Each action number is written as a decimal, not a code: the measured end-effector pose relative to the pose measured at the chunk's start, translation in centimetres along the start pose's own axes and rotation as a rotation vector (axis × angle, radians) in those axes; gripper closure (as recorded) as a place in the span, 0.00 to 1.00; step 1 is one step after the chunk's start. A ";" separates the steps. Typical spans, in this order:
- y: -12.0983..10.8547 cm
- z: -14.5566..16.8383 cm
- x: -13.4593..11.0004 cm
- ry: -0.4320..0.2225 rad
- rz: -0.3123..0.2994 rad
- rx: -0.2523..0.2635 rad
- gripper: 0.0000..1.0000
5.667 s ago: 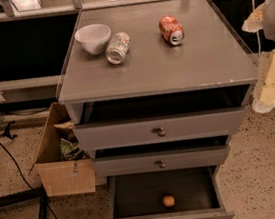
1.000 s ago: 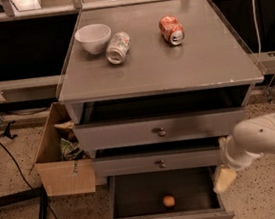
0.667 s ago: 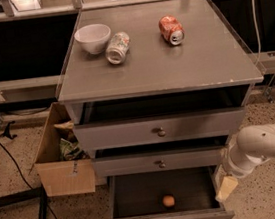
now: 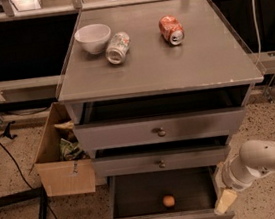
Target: Pick orange from bottom drawer and place on counter
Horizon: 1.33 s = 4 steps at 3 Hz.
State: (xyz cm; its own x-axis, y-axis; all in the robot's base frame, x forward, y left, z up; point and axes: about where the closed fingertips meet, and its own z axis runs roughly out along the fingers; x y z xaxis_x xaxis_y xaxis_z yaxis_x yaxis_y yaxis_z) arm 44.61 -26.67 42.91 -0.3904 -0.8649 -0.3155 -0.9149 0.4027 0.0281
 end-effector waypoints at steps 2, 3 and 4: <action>-0.8 4.1 0.3 -0.112 -0.051 -0.027 0.00; -1.4 7.8 0.0 -0.234 -0.092 -0.057 0.00; -1.7 12.8 -0.6 -0.304 -0.119 -0.112 0.00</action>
Offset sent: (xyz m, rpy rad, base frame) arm 0.0201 0.0066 -0.0653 0.1667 -0.0684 0.0988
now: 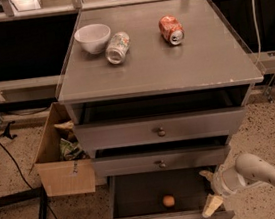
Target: Pick orange from bottom drawer and place on counter
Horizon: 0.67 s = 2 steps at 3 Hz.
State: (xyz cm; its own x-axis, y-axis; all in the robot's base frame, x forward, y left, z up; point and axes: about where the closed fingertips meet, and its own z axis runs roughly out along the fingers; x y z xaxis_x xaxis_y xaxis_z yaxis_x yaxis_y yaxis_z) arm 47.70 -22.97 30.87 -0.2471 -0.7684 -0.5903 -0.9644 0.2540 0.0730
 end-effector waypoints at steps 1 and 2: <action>0.0 0.0 0.0 0.000 0.000 0.000 0.00; -0.1 0.4 0.2 -0.009 -0.015 0.009 0.00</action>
Offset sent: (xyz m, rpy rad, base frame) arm 0.0029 -0.0047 -0.0074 0.0041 -0.0491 0.0069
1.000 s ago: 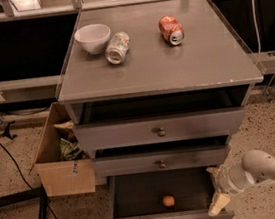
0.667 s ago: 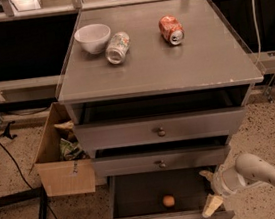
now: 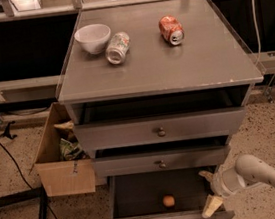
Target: Pick orange from bottom drawer and place on counter
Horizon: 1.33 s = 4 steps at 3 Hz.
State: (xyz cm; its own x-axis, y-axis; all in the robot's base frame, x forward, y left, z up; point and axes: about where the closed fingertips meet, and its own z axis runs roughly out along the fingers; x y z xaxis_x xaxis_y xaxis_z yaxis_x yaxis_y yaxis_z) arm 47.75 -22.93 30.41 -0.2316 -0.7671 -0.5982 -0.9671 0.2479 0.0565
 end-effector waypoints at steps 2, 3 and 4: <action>-1.4 4.5 1.1 -0.051 -0.051 -0.012 0.17; -2.5 7.8 1.8 -0.074 -0.064 -0.035 0.34; -3.1 9.4 2.1 -0.091 -0.070 -0.047 0.34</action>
Offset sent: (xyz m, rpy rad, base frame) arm 0.0330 0.0206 -0.0739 0.0724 -0.0500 0.0675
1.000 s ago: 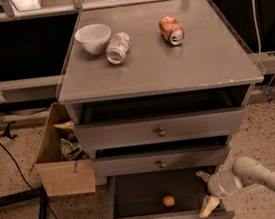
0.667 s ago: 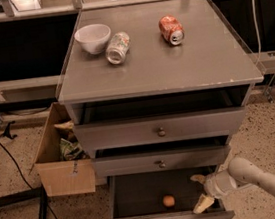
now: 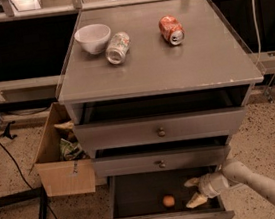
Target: Pick orange from bottom drawer and place on counter
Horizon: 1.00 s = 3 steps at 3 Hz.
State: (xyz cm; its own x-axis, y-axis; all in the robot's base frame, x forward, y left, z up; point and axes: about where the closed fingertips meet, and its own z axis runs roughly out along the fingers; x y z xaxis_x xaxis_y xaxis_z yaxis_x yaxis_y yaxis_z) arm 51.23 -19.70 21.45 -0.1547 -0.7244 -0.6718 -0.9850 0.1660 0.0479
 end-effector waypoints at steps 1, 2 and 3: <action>-0.4 1.3 0.4 -0.070 -0.011 0.010 0.28; -0.5 2.1 0.2 -0.150 -0.023 0.071 0.15; -0.5 2.1 0.1 -0.155 -0.027 0.075 0.00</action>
Offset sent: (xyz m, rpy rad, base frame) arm 0.0115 0.0113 -0.0162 0.2153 -0.2006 -0.1227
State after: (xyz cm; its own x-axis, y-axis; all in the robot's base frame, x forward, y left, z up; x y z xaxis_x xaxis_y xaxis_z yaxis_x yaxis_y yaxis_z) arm 51.86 -18.47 19.83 -0.1085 -0.6186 -0.7782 -0.9794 0.2008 -0.0232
